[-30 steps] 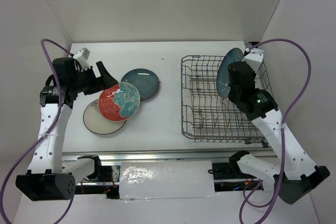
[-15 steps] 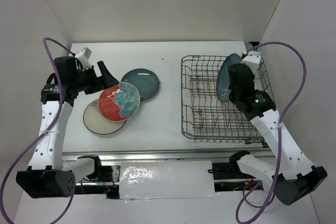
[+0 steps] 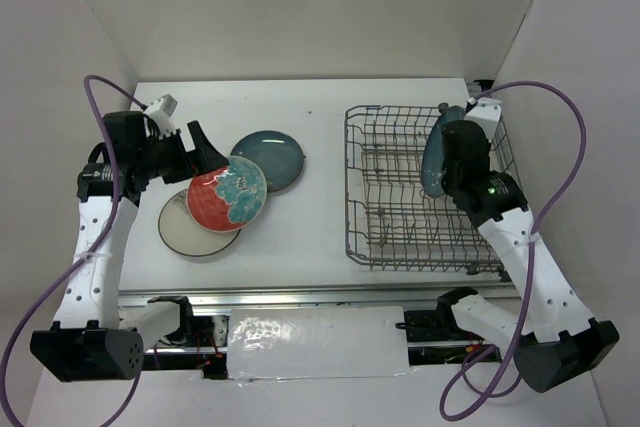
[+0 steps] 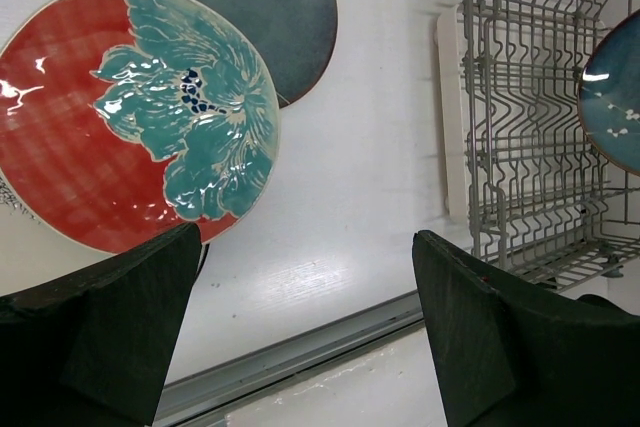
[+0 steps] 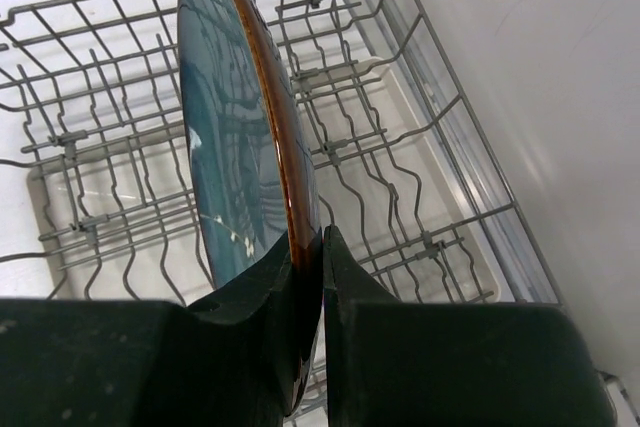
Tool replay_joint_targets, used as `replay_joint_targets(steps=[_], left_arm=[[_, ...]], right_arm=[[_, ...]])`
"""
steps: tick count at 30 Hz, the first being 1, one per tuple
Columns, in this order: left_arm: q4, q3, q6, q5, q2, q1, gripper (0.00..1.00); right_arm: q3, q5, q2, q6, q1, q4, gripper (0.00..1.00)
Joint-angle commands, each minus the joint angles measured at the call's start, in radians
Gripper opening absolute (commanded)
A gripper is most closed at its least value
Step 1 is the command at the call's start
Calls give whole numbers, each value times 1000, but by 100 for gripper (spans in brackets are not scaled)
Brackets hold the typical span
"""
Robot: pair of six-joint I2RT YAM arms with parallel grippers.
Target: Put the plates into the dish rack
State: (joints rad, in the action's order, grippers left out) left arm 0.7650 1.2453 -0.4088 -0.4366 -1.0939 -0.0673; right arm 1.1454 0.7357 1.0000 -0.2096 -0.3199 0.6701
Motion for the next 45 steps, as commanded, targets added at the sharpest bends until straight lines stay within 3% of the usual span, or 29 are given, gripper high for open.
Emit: replay_joint_targets(steps=[1,16,42,45], left_arm=[[-18,12,33,-24,14,-5,99],[-44,-38,19,-53,31,-5,99],[-53,-69,28,-34,48,1,99],[-53,-66,27,-37,48,1,99]], right_arm=[[-3,39,-35,25,8,-173,0],[-90,76,-43,95,-48,-239,0],[-165,148,26,33,-143,-218,0],[-180,146,19,27,-151,-216,10]])
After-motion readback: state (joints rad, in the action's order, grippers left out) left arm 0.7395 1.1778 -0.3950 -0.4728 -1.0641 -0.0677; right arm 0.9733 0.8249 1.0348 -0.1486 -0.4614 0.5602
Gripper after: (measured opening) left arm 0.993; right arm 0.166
